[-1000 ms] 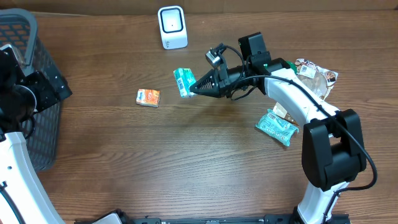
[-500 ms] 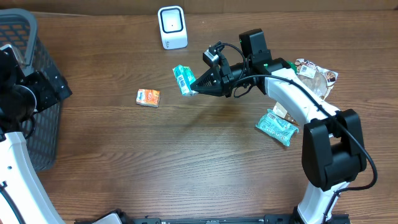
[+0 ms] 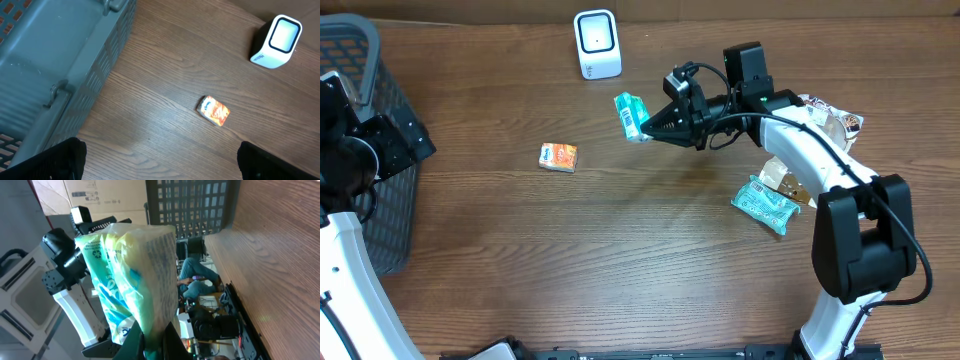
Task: Scan the item barcode
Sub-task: 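Carry the Kleenex packet toward the white scanner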
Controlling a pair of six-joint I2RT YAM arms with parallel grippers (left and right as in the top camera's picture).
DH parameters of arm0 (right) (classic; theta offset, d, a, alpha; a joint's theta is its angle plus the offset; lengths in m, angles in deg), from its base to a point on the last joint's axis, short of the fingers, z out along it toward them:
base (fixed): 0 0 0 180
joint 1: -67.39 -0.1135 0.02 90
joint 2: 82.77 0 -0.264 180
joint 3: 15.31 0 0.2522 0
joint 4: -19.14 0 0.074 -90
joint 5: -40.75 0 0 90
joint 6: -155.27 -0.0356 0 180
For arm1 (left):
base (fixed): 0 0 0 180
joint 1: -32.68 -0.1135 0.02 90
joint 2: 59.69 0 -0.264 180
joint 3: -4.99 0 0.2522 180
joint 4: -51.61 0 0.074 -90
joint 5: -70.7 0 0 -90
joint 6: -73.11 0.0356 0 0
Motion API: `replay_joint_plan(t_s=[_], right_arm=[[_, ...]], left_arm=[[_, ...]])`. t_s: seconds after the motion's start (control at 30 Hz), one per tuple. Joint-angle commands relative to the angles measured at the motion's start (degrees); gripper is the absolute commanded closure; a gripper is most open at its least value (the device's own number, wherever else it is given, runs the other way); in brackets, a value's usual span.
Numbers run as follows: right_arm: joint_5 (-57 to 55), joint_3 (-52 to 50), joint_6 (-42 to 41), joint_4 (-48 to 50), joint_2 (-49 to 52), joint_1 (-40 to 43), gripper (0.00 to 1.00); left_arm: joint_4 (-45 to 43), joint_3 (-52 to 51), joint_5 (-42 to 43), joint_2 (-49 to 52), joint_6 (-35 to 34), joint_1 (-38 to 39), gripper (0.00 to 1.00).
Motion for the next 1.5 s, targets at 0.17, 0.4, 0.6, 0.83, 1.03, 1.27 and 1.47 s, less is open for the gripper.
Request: replay_joint_plan(t_s=[0.17, 0.4, 0.6, 0.83, 1.03, 1.27, 1.47], right_arm=[[1.95, 1.07, -0.15, 1.09, -1.44, 0.24, 0.96], [1.2, 1.07, 0.07, 5.97, -1.44, 0.17, 0.96], [-2.43, 1.05, 1.03, 5.79, -1.44, 0.17, 0.96], [-12.46, 1.05, 7.32, -4.55, -1.44, 0.07, 0.96], [-31.82, 1.16, 14.25, -18.8, -1.44, -0.59, 0.96], [-50.99, 10.29, 17.09, -33.03, -1.44, -1.14, 0.96], [-73.99, 28.89, 17.92, -46.14, -1.31, -4.55, 0.96]], left_arm=[[-0.07, 0.48, 0.57, 0.2, -0.2, -0.24, 0.01], [-0.07, 0.48, 0.57, 0.2, -0.2, -0.24, 0.0], [-0.07, 0.48, 0.57, 0.2, -0.2, -0.24, 0.0], [-0.07, 0.48, 0.55, 0.2, -0.2, -0.24, 0.0], [-0.07, 0.48, 0.57, 0.2, -0.2, -0.24, 0.0], [-0.07, 0.48, 0.57, 0.2, -0.2, -0.24, 0.01], [-0.07, 0.48, 0.57, 0.2, -0.2, -0.24, 0.0]])
